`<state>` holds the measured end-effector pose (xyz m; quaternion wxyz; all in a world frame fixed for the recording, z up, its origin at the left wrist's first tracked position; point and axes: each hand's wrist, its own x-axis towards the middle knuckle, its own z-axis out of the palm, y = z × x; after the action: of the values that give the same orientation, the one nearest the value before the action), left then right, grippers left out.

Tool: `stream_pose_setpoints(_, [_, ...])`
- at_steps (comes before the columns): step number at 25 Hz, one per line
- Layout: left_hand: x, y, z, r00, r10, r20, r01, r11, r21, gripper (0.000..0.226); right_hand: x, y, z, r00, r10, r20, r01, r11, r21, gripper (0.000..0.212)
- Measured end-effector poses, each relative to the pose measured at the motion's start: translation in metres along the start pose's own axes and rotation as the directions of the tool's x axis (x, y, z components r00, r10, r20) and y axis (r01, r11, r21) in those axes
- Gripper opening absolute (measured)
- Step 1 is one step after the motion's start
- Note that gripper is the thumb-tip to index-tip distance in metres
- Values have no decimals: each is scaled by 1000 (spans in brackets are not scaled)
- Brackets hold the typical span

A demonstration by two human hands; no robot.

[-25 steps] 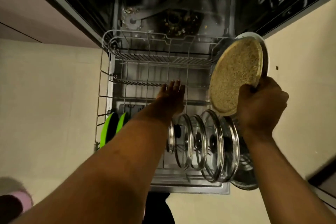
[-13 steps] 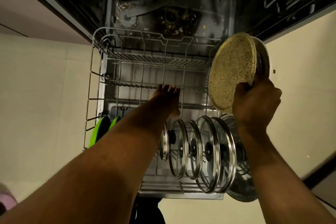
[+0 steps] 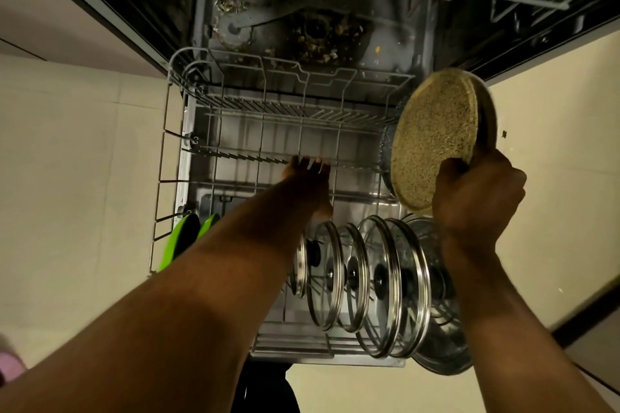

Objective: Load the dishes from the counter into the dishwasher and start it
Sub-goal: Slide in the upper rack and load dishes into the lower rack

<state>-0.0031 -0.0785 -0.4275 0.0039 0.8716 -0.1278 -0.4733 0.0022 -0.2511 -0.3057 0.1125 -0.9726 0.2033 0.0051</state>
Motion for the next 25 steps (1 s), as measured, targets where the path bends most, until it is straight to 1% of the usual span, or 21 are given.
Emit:
stream_pose_setpoints(5, [2, 0, 0, 1000, -4, 8, 4, 1000, 27, 103, 2, -1, 10, 996, 22, 87, -24, 999, 21, 30])
stream_pose_setpoints(8, [4, 0, 2, 1000, -6, 11, 6, 1000, 18, 103, 11, -3, 25, 986, -27, 165, 25, 1000, 17, 33])
stream_pose_setpoints(9, [5, 0, 2, 1000, -8, 14, 8, 1000, 19, 103, 15, -4, 28, 984, -38, 172, 38, 999, 4, 34])
stream_pose_setpoints(11, [6, -2, 2, 1000, -9, 16, 9, 1000, 23, 103, 21, -7, 31, 987, -4, 158, 9, 999, -33, 34])
stream_pose_setpoints(14, [5, 1, 1, 999, -22, 24, 21, 1000, 22, 104, 26, -3, 29, 978, 143, 151, -138, 989, -47, 27])
stream_pose_setpoints(16, [3, 2, 0, 999, -37, 22, 36, 999, 17, 103, 25, 0, 27, 967, 190, 166, -181, 981, -70, 23])
stream_pose_setpoints(20, [-2, 3, -4, 1000, -26, 6, 26, 1000, 13, 98, 24, 0, 23, 969, 181, 170, -165, 981, -104, 22])
stream_pose_setpoints(25, [-22, 0, -8, 999, 3, -51, -2, 1000, 18, 90, 5, -4, 12, 981, 167, 102, -159, 984, -82, 21])
